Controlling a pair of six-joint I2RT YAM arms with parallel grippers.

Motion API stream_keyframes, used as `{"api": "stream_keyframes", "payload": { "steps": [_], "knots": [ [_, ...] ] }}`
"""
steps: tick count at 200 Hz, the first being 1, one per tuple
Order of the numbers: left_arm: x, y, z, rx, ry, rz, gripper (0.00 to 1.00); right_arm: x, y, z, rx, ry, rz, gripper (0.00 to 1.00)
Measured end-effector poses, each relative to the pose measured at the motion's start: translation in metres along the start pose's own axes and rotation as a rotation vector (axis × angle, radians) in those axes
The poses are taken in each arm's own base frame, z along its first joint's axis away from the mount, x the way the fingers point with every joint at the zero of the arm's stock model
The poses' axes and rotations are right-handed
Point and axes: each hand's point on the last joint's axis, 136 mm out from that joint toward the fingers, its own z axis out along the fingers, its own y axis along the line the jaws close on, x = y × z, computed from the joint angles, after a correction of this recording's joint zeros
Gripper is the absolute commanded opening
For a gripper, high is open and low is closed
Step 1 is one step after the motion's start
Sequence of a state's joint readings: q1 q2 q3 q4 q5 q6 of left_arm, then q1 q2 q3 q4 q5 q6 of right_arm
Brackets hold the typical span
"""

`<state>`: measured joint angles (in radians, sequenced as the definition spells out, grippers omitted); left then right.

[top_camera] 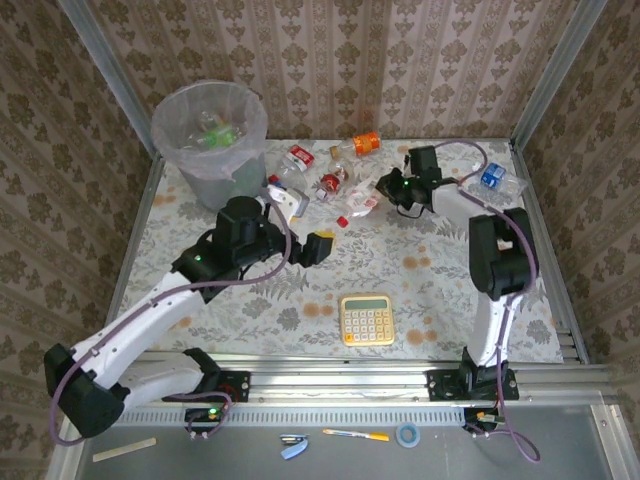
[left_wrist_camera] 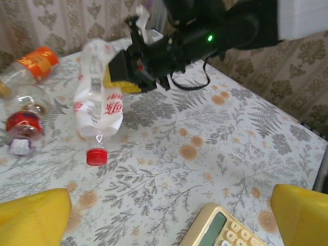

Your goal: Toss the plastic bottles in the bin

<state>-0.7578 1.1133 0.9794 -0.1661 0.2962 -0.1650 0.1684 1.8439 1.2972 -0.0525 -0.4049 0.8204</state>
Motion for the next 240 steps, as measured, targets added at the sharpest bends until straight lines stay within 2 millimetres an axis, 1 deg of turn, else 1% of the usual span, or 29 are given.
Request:
{"api": "stream_keyframes", "payload": {
  "steps": [13, 26, 40, 50, 66, 88, 113, 128, 154, 180, 202, 224, 240],
  "knots": [
    [0.006, 0.002, 0.01, 0.04, 0.026, -0.028, 0.96, 0.003, 0.015, -0.019, -0.048, -0.014, -0.027, 0.12],
    [0.012, 0.012, 0.02, 0.064, 0.048, -0.07, 0.94, 0.008, 0.028, -0.035, -0.093, -0.025, -0.057, 0.12],
    [0.02, 0.022, 0.028, 0.076, 0.076, -0.113, 0.93, 0.019, 0.041, -0.048, -0.131, -0.024, -0.098, 0.12],
    [0.026, 0.028, 0.035, 0.085, 0.096, -0.133, 0.91, 0.03, 0.05, -0.056, -0.157, -0.015, -0.131, 0.12],
    [0.03, 0.028, 0.041, 0.113, 0.116, -0.152, 0.84, 0.049, 0.063, -0.065, -0.19, 0.006, -0.181, 0.12],
    [0.026, 0.028, 0.047, 0.152, 0.117, -0.16, 0.81, 0.072, 0.079, -0.075, -0.236, 0.032, -0.248, 0.13],
    [0.021, 0.032, 0.048, 0.18, 0.102, -0.166, 0.79, 0.099, 0.101, -0.085, -0.296, 0.07, -0.32, 0.13],
    [0.022, 0.035, 0.049, 0.187, 0.104, -0.173, 0.77, 0.115, 0.115, -0.089, -0.332, 0.093, -0.369, 0.13],
    [0.025, 0.041, 0.05, 0.193, 0.112, -0.189, 0.69, 0.134, 0.133, -0.1, -0.388, 0.118, -0.426, 0.13],
    [0.022, 0.048, 0.047, 0.195, 0.1, -0.199, 0.56, 0.139, 0.141, -0.107, -0.411, 0.117, -0.456, 0.13],
    [0.02, 0.046, 0.045, 0.211, 0.091, -0.197, 0.42, 0.14, 0.141, -0.106, -0.411, 0.119, -0.461, 0.13],
    [0.021, 0.043, 0.042, 0.223, 0.083, -0.202, 0.33, 0.142, 0.141, -0.106, -0.412, 0.124, -0.467, 0.14],
    [0.023, 0.044, 0.041, 0.217, 0.082, -0.214, 0.25, 0.145, 0.142, -0.105, -0.415, 0.129, -0.479, 0.15]
  ]
}}
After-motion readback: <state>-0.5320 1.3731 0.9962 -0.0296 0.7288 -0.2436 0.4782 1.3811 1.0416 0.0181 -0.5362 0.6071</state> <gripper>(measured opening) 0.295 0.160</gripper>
